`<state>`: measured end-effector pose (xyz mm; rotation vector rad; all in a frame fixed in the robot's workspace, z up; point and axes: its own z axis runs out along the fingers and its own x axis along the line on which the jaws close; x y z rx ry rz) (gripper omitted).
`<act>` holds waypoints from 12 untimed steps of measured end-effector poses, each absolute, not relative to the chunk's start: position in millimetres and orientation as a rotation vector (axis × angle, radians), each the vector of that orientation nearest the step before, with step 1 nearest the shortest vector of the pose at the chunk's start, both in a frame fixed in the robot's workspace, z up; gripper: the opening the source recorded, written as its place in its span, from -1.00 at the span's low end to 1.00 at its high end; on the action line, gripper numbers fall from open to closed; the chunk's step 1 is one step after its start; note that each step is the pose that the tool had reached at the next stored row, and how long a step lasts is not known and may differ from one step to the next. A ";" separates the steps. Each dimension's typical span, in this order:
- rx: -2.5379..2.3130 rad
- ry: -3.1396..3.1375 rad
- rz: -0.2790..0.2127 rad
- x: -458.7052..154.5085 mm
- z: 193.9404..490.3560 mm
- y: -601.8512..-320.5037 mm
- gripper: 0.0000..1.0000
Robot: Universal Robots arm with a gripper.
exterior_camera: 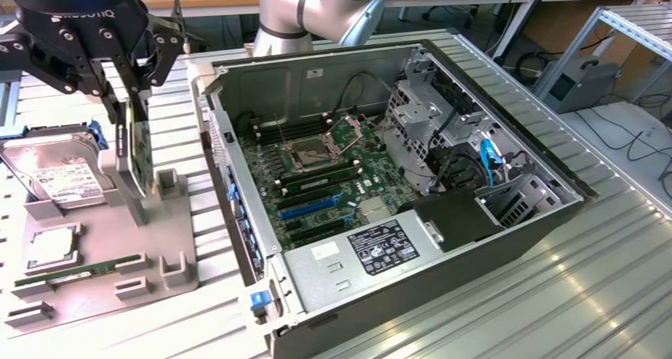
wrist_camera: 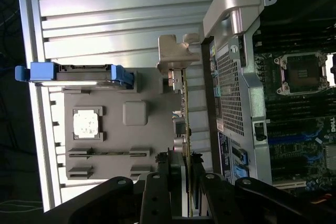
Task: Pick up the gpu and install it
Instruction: 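Pick up the gpu and move the gpu toward the slot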
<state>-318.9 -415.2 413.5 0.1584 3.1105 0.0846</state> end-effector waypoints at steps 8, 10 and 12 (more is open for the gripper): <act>0.158 3.111 0.085 -318.9 417.1 -415.2 -0.45; 0.158 3.111 0.085 -318.9 418.1 -415.2 -0.45; 0.158 3.111 0.085 -318.9 419.2 -415.2 -0.45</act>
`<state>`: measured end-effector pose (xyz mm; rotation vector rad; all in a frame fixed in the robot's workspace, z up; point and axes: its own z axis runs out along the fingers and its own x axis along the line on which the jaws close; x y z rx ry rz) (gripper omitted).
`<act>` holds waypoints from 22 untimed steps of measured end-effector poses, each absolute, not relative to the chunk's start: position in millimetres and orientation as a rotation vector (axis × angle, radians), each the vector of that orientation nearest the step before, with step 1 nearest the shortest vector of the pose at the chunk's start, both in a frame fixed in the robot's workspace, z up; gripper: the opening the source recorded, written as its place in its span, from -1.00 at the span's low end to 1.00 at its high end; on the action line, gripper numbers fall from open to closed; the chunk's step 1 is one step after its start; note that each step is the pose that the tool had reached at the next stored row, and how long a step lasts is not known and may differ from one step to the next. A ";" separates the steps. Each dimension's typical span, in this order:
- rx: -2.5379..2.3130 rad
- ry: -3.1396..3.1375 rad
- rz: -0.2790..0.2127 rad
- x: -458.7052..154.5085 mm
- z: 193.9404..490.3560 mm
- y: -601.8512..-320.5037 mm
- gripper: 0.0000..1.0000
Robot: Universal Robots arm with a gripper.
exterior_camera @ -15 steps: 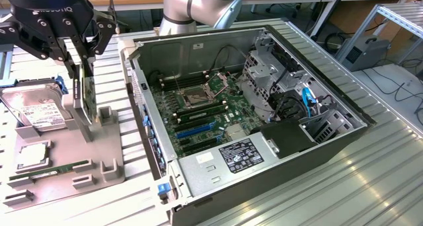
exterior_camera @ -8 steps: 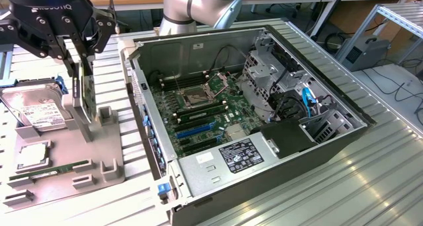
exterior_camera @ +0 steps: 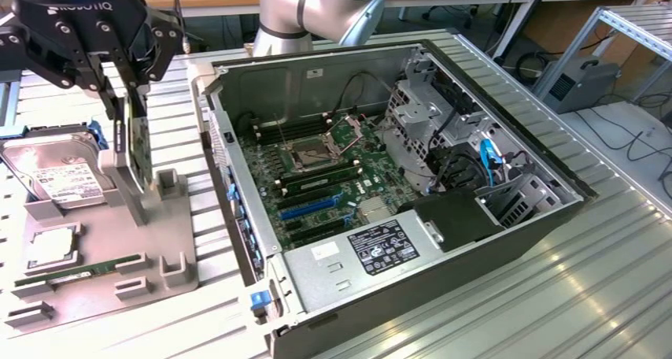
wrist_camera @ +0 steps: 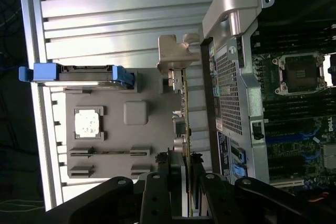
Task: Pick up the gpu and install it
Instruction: 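Pick up the gpu and move the gpu toward the slot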
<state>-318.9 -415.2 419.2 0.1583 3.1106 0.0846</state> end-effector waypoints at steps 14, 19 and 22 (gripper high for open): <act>0.158 3.111 0.085 -318.9 423.9 -415.2 -0.45; 0.158 3.111 0.085 -318.9 425.7 -415.2 -0.45; 0.158 3.111 0.085 -318.9 427.3 -415.2 -0.45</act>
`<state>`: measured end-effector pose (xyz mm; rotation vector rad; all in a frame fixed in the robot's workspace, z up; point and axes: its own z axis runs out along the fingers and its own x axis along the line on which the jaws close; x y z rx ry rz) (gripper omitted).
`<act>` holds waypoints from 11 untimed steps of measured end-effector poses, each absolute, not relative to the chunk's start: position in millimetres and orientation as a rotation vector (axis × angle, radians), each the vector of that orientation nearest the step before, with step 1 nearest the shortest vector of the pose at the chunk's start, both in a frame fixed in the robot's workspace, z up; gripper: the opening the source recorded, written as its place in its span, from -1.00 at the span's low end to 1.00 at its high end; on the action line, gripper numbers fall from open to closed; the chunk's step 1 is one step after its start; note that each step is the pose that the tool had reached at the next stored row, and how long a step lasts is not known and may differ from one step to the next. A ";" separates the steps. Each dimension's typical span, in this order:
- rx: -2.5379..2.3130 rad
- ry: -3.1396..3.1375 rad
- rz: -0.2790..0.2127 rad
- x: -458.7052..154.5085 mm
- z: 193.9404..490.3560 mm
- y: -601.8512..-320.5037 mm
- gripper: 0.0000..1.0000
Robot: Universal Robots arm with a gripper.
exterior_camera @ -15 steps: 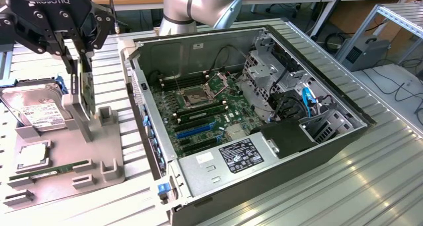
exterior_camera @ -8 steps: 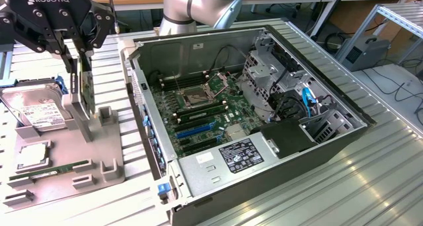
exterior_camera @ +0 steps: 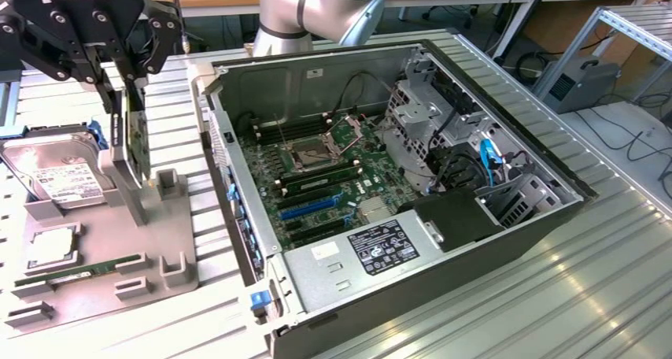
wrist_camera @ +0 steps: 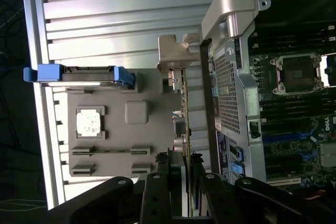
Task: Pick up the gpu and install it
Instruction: 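Pick up the gpu and move the gpu toward the slot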
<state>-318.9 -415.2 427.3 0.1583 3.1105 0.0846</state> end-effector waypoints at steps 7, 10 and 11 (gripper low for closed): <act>0.158 3.111 0.085 -318.9 430.9 -415.2 -0.45; 0.158 3.110 0.085 -318.9 431.1 -415.2 -0.45; 0.158 3.110 0.085 -318.9 431.1 -415.2 -0.45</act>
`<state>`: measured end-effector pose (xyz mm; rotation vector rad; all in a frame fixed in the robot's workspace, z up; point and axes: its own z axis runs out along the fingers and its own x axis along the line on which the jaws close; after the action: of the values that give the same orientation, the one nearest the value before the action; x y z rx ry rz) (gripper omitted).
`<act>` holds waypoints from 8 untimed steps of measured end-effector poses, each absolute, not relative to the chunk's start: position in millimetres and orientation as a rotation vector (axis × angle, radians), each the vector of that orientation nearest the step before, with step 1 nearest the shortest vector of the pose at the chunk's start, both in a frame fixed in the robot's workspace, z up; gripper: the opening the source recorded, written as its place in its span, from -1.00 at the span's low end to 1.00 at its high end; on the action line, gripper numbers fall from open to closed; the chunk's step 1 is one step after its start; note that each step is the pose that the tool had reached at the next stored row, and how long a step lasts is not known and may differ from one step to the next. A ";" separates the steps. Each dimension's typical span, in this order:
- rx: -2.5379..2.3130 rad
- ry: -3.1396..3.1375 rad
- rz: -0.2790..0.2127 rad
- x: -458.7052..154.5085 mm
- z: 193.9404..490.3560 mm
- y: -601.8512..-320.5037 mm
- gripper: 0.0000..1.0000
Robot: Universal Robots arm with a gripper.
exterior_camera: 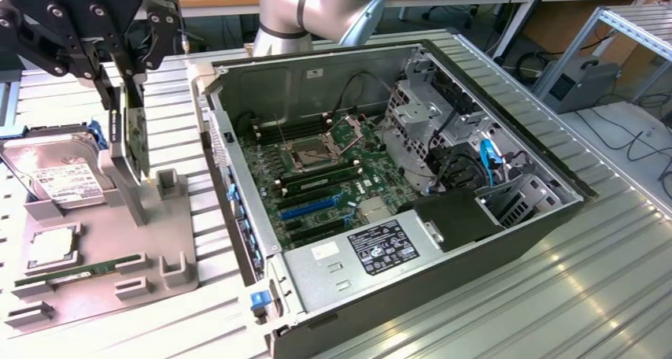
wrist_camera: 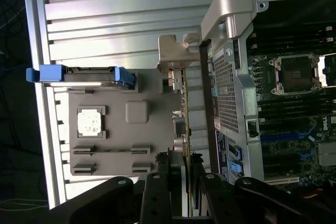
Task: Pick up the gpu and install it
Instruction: 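Pick up the gpu and move the gpu toward the slot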
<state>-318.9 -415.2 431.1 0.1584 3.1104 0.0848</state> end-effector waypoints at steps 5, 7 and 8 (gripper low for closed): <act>0.158 3.111 0.084 -318.8 431.3 -415.5 -0.45; 0.158 3.111 0.084 -318.4 431.2 -416.2 -0.45; 0.158 3.111 0.084 -318.2 431.2 -416.5 -0.45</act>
<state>-318.2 -416.5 431.2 0.1584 3.1106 0.0842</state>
